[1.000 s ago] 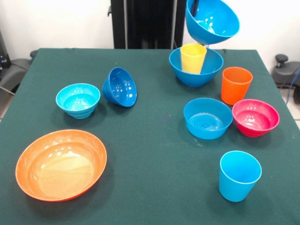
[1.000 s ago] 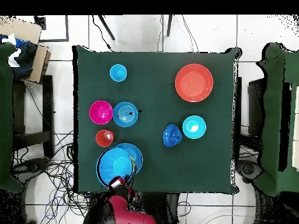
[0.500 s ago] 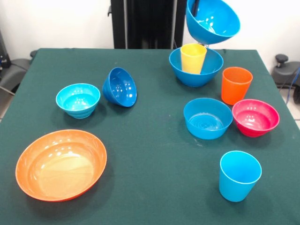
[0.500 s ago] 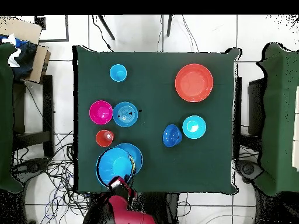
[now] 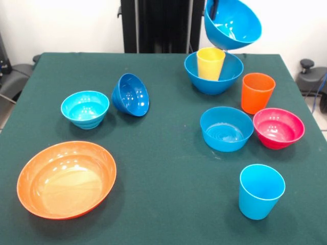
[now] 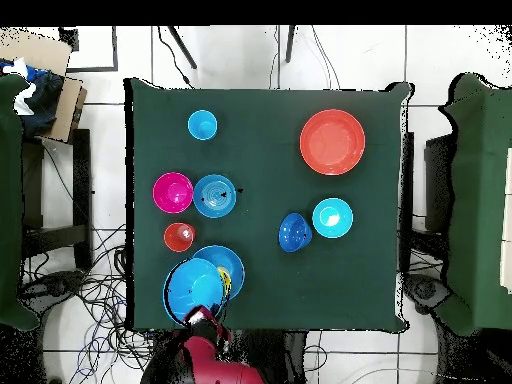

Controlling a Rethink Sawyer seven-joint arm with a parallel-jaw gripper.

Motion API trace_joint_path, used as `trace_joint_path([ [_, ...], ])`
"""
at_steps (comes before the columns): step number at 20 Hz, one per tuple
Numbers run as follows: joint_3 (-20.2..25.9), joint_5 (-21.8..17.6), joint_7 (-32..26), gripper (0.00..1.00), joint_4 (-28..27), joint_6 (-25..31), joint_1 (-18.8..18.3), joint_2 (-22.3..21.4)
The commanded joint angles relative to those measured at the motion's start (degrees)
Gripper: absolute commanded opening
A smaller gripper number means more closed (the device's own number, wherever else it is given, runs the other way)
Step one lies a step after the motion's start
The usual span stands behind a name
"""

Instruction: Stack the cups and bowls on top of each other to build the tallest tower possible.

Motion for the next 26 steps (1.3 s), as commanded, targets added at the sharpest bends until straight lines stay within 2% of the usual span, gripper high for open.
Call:
trace_joint_path([
  [1,3.03,-0.24,7.71,0.0,-0.76,-4.02,1.42,6.79],
  [6,3.19,-0.85,7.95,0.0,-1.98,-7.31,0.73,10.3],
  [17,3.62,-0.37,7.4,0.0,-1.44,-6.46,0.13,9.04],
  [26,4.04,-0.22,8.38,0.0,-1.3,-8.15,0.52,10.16],
])
